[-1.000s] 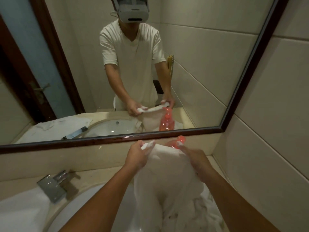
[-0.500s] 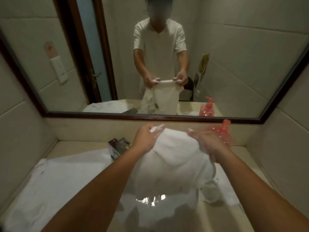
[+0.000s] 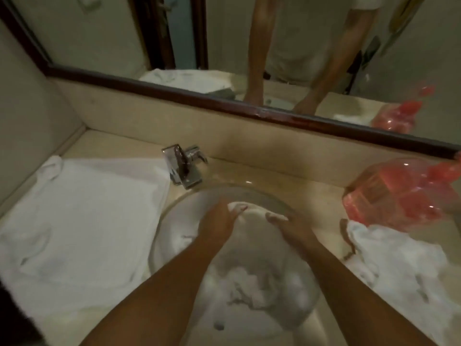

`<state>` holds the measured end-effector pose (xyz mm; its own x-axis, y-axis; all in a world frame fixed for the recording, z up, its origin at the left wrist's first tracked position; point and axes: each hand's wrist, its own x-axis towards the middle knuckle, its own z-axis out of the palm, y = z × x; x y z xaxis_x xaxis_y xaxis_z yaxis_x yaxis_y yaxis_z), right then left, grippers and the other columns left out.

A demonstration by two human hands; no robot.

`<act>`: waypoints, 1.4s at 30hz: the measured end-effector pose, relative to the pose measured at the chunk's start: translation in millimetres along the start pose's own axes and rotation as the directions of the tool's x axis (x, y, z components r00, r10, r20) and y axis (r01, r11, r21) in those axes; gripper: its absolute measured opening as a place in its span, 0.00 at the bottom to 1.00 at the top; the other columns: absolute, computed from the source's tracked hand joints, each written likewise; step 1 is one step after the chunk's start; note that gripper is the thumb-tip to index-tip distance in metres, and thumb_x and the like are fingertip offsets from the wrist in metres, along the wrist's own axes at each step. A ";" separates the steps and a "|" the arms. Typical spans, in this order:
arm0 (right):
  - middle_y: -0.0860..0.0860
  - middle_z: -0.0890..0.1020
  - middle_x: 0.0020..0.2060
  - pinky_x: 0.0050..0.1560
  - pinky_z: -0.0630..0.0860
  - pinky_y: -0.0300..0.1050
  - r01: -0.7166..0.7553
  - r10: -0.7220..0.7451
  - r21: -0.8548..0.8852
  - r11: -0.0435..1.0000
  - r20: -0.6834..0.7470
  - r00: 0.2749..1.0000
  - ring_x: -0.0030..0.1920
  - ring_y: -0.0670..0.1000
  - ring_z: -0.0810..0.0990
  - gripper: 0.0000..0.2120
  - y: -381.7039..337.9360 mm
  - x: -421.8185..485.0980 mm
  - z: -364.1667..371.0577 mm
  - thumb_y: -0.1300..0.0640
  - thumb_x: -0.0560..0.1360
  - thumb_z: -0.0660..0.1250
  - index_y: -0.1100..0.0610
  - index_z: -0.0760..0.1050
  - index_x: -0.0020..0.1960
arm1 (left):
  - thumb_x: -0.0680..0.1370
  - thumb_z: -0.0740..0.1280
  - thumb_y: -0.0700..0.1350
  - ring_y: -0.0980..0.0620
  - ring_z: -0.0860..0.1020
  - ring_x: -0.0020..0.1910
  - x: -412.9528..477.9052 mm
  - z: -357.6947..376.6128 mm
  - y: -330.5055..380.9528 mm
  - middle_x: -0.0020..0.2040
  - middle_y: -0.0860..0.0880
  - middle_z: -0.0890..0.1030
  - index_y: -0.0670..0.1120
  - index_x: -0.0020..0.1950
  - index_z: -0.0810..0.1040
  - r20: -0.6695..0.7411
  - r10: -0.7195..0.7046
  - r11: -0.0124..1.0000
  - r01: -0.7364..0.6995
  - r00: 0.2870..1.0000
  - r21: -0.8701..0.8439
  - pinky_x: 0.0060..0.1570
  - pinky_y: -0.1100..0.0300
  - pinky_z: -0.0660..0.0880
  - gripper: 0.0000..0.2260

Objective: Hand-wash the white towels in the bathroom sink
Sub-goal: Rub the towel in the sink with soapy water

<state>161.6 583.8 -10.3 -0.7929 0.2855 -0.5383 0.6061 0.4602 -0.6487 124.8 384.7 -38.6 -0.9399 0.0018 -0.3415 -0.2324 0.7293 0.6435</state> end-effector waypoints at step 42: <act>0.56 0.83 0.57 0.60 0.79 0.52 0.144 0.219 0.682 0.717 -0.416 0.883 0.53 0.54 0.82 0.15 -15.0 47.1 153.5 0.46 0.87 0.58 0.54 0.76 0.63 | 0.84 0.64 0.57 0.51 0.83 0.50 81.6 50.8 -61.7 0.46 0.53 0.84 0.50 0.56 0.79 0.080 0.448 0.860 -0.405 0.891 -0.309 0.45 0.66 0.75 0.12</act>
<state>124.8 461.3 -108.5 -0.5933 0.7024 -0.3932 0.3634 -0.2022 -0.9094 75.2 374.6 -141.0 -0.9211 0.3828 -0.0708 0.1030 0.4151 0.9039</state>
